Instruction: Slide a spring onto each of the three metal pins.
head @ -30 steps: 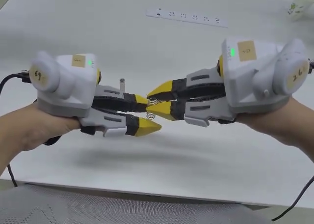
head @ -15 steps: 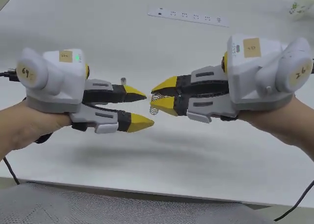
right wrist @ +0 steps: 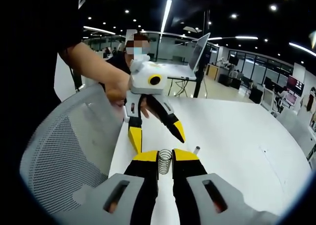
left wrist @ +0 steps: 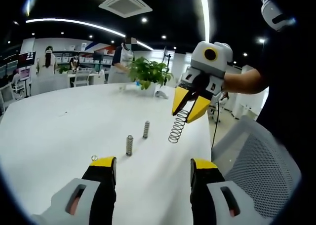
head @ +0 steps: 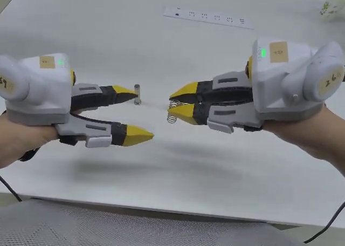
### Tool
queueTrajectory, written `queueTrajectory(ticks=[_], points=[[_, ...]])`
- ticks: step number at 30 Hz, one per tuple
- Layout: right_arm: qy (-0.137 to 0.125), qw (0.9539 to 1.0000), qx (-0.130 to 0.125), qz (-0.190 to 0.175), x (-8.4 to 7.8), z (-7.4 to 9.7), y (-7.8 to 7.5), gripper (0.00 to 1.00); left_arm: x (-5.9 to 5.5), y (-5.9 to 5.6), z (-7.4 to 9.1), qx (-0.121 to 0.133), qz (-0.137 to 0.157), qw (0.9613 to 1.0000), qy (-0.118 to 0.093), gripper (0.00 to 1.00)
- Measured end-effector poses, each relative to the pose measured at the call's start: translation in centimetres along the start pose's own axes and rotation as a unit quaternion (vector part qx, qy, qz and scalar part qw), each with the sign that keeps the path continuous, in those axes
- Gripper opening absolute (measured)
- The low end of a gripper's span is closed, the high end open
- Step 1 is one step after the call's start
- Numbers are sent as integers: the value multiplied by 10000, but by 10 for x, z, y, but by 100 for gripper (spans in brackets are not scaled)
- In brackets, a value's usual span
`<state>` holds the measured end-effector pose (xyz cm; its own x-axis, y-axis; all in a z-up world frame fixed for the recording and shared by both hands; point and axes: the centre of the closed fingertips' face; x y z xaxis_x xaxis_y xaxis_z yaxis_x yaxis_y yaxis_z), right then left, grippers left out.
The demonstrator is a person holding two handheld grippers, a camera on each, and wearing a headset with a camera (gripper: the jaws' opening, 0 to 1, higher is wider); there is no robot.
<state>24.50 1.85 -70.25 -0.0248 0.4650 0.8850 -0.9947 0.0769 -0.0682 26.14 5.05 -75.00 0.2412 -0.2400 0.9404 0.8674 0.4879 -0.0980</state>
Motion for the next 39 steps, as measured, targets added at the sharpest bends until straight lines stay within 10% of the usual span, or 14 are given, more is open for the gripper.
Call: queueTrajectory(ticks=[24, 39], points=[[81, 9998, -159, 41, -6, -2, -11, 7, -17, 28, 36, 799, 361, 9961, -19, 98], [210, 9996, -111, 120, -12, -16, -17, 7, -20, 29, 47, 905, 369, 9952, -31, 98]])
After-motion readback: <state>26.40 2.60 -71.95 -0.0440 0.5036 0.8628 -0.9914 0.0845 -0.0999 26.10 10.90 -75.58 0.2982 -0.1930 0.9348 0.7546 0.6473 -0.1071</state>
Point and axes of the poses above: the centre of the closed fingertips' face, and the gripper's own axes: z roughly backward along the fingers, y roughly to its left, x roughly out of its top, and after that the axes turned 4 degrees about -z, right-handed
